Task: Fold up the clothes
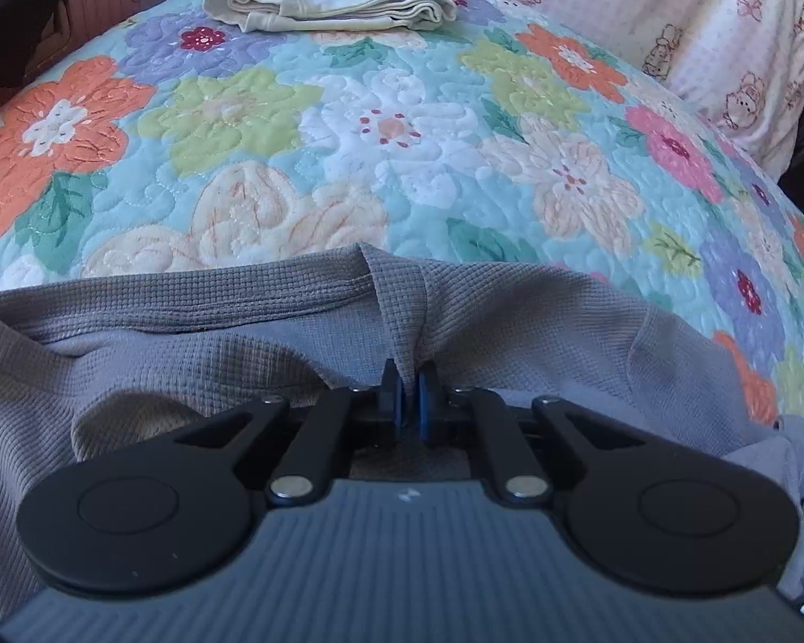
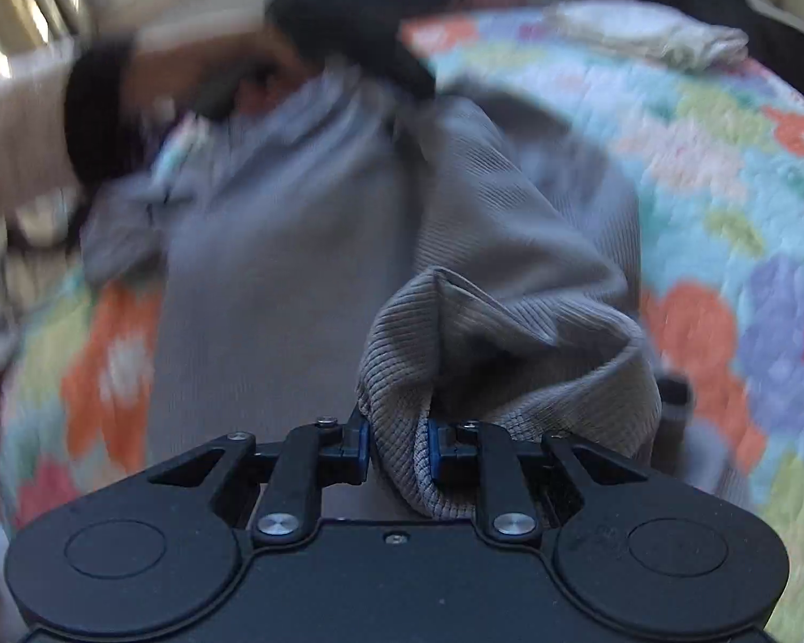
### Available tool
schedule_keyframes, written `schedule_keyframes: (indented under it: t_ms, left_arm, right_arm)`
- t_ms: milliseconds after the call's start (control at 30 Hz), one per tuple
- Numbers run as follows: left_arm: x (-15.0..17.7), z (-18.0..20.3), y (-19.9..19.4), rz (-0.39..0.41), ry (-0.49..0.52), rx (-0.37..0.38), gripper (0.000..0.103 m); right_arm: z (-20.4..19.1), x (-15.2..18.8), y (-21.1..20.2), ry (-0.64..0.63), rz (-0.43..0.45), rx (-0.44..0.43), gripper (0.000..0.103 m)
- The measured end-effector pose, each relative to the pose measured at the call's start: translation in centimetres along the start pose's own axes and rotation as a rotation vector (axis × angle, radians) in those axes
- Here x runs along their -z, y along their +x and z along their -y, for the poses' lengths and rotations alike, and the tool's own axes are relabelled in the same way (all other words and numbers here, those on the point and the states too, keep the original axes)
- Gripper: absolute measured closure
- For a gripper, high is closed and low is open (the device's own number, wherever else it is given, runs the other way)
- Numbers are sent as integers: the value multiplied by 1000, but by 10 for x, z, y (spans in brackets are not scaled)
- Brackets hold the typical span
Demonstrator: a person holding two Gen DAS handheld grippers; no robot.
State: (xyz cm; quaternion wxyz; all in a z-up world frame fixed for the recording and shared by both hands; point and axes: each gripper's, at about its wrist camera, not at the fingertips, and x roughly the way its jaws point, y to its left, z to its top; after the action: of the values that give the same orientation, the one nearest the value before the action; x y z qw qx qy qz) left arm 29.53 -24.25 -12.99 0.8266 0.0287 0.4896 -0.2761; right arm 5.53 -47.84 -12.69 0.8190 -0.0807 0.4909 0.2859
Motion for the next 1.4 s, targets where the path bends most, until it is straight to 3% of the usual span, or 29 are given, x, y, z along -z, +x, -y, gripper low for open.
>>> schedule_keyframes:
  t_ms: [133,233,333,400,533,667,767,833,867,900,1000,1133,1200,1300,1400]
  left_arm:
    - [19,8,-27,25,53,-34,98]
    - [22,11,-51,103,42,-44,94]
    - [19,24,-71,196,105,-68,92]
    - [15,33,-74,212,154,-81,82]
    - [8,48,-61,174,241,-82,77]
    - [6,54,-29,73,311,-66,43]
    - [12,42,-5,25,257,-65,45]
    - [14,32,5,16,202,-55,67]
    - [12,28,4,24,168,-42,94]
    - [9,25,2,37,149,-40,99]
    - [0,27,-12,85,179,-63,100]
    - [-11,36,-37,177,257,-108,100]
    - [-14,35,-47,225,242,-113,100]
    - [-15,28,-54,279,183,-116,100]
    - [-21,25,-41,247,158,-92,100]
  right_arm:
    - [-15,15,-6,-9,-43,110,80]
    - [-7,20,-13,40,-31,106,80]
    - [4,25,-13,109,-15,92,80]
    - [11,28,-12,161,-8,84,80]
    - [10,32,-17,288,-20,110,78]
    - [-4,32,-11,217,-23,171,77]
    - [2,35,-10,234,-11,168,74]
    - [8,35,-10,280,7,155,71]
    - [13,35,-12,310,27,146,70]
    - [17,35,-14,340,46,137,70]
    - [20,35,-25,349,94,133,79]
    - [-13,25,-47,190,131,173,80]
    - [-20,19,-51,134,126,187,80]
    - [-11,20,-51,177,129,186,80]
    - [3,21,-38,207,88,212,81]
